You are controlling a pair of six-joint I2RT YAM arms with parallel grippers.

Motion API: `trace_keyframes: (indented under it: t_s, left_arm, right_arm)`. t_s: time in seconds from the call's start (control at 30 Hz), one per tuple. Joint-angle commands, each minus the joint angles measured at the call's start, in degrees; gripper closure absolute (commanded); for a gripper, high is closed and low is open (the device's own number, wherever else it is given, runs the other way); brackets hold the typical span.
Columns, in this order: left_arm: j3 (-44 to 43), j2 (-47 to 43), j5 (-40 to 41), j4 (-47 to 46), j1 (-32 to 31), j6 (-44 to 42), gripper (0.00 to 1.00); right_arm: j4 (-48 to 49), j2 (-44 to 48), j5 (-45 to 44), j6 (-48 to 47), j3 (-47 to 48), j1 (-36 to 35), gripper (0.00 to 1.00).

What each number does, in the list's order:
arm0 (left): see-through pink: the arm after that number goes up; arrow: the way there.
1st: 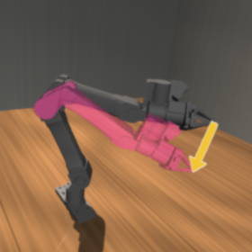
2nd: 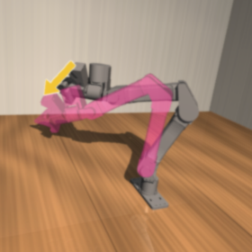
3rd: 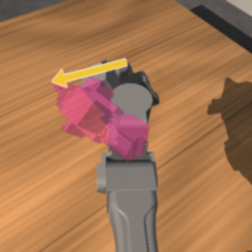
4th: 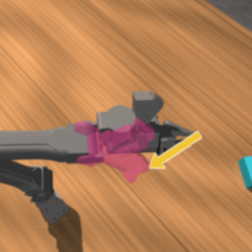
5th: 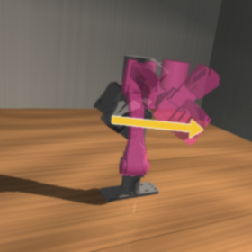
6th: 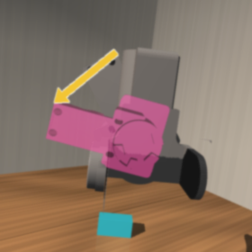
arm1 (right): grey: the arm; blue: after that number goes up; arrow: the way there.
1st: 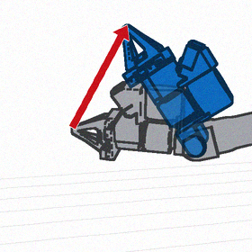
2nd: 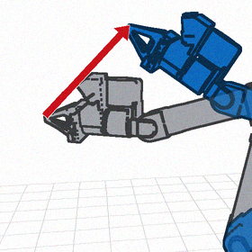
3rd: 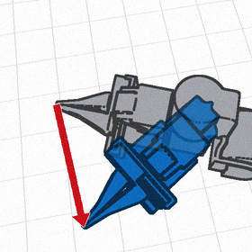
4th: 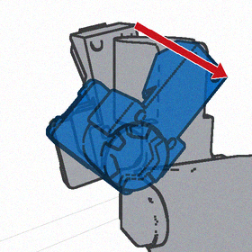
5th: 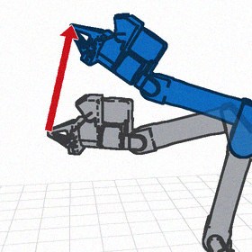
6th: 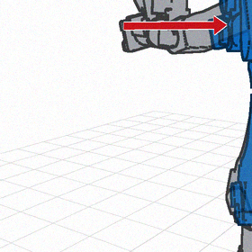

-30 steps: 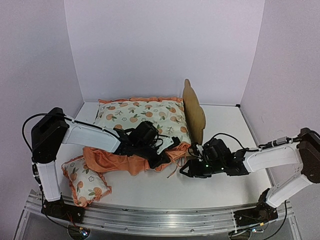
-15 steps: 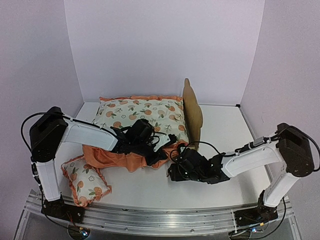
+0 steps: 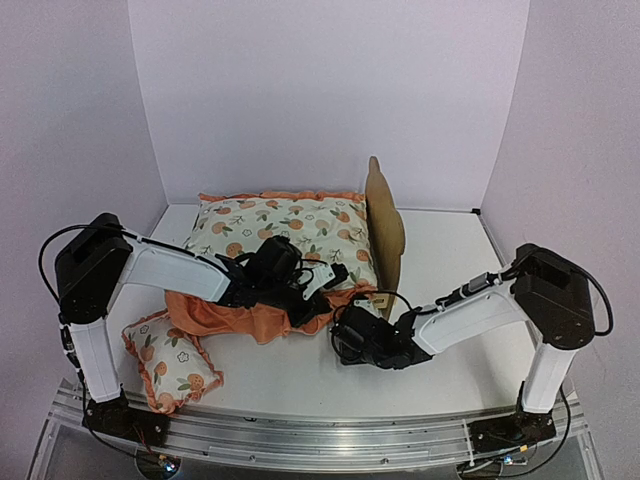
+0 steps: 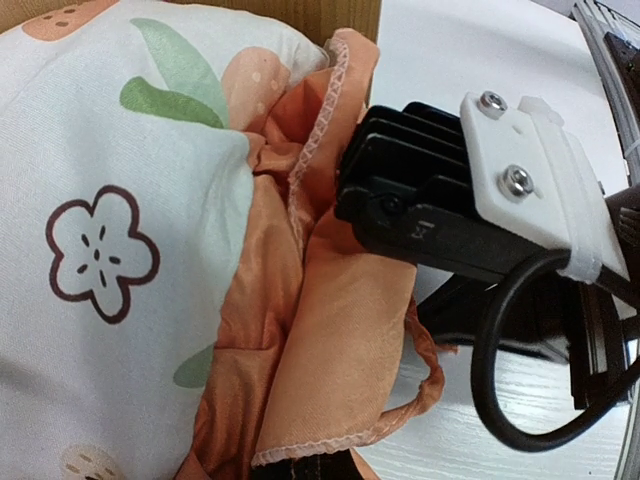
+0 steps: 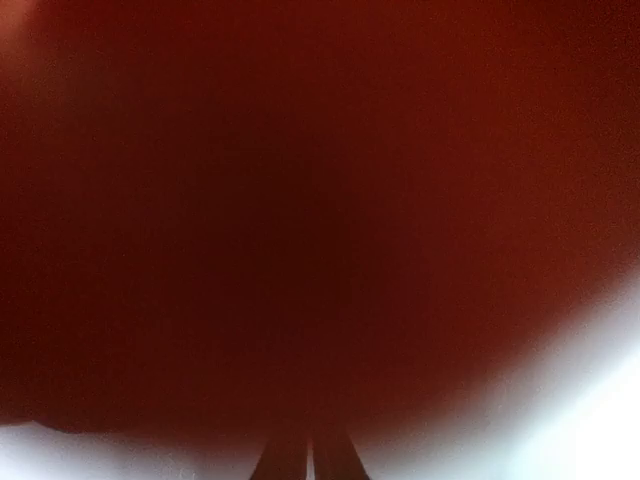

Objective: Set up the pet bed

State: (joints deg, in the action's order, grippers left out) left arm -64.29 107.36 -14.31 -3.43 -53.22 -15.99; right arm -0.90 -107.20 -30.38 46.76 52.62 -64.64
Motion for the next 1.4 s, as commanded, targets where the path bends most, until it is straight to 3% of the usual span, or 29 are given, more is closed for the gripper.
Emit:
trace_keyframes:
  t_s: [0.0,0.27,0.57,0.97,1.1,1.2,1.37]
  left_arm:
    - [1.6,-2.9,-1.7,-3.5,0.4,-2.0,1.00]
    - [2.5,0.8,-3.6,-10.5,-0.7,-9.3,1.00]
    - [1.0,4.5,-1.2,-11.1,-3.0,-14.6,1.00]
    - [1.9,3.2,1.8,-9.4,-3.3,-13.3,1.00]
    - [2.1,3.3,1.7,-9.2,-3.4,-13.1,1.00]
    - [2.2,3.3,1.8,-9.1,-3.3,-12.9,1.00]
    - [1.9,3.5,1.6,-9.2,-3.4,-12.5,1.00]
  right_arm:
    - [-4.6,5.7,1.9,0.9,-5.2,-0.2,0.99]
    - [-3.0,19.1,11.1,-5.0,-13.9,1.0,1.00]
    - [-2.2,22.3,19.5,-8.1,-15.0,4.6,1.00]
    - [4.2,13.6,19.8,-6.7,-9.8,4.8,0.68]
    - [4.3,10.0,18.0,-4.8,-9.1,4.6,0.65]
    - [2.4,8.8,15.2,-3.6,-9.0,4.3,0.71]
    - [-2.4,9.9,12.4,-1.4,-10.6,4.4,1.00]
